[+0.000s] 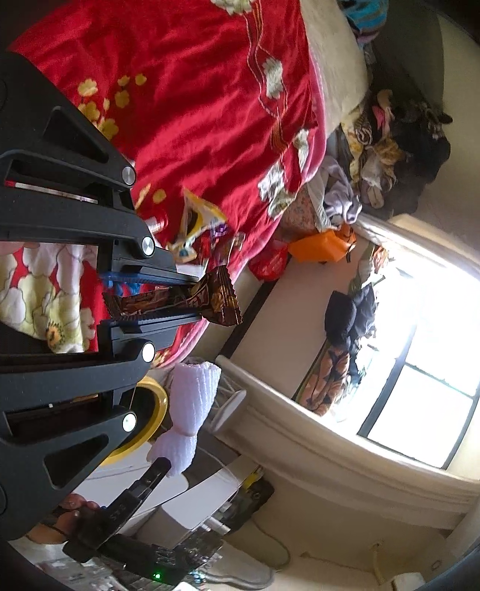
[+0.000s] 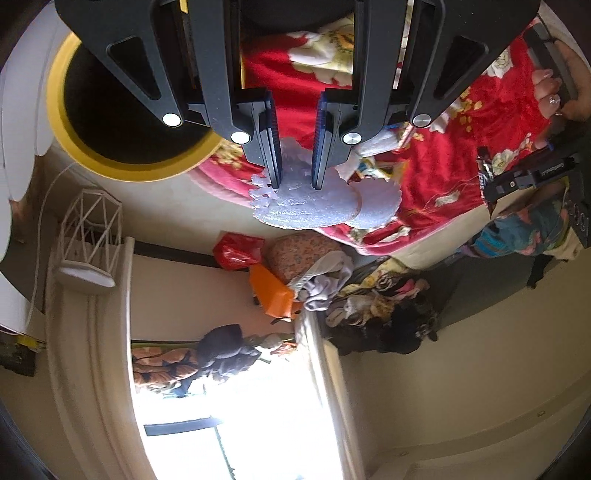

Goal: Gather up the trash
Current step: 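Carry the wrapper and foam piece over the yellow bin with both tools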

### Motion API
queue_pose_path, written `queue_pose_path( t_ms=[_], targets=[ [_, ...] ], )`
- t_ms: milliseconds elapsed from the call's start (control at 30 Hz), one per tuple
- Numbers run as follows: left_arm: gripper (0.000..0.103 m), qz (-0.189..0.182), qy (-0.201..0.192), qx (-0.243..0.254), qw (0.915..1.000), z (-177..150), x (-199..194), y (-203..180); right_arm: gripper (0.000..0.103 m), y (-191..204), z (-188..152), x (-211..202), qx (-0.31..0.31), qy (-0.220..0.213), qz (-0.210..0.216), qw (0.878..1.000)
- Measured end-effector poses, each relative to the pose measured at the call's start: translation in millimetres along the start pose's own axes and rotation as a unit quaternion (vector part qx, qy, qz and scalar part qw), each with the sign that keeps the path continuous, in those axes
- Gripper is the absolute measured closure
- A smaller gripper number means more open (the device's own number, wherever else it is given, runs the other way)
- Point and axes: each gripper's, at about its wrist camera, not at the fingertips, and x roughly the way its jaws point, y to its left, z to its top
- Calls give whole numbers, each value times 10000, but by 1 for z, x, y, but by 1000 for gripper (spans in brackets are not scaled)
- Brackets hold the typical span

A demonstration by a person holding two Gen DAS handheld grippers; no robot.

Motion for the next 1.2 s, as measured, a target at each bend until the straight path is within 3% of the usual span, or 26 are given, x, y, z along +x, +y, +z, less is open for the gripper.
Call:
queue_pose_path(
  t_ms=[800,1200],
  targets=[
    [94,-918,434,938,9904,-38,41,-121,87,-92,-22,-28,697,-8,-1043,9921],
    [94,-1122,682,1215,9839,-58,62,-156,87,-123,-32,-36,877,42,-1468,9853]
  ],
)
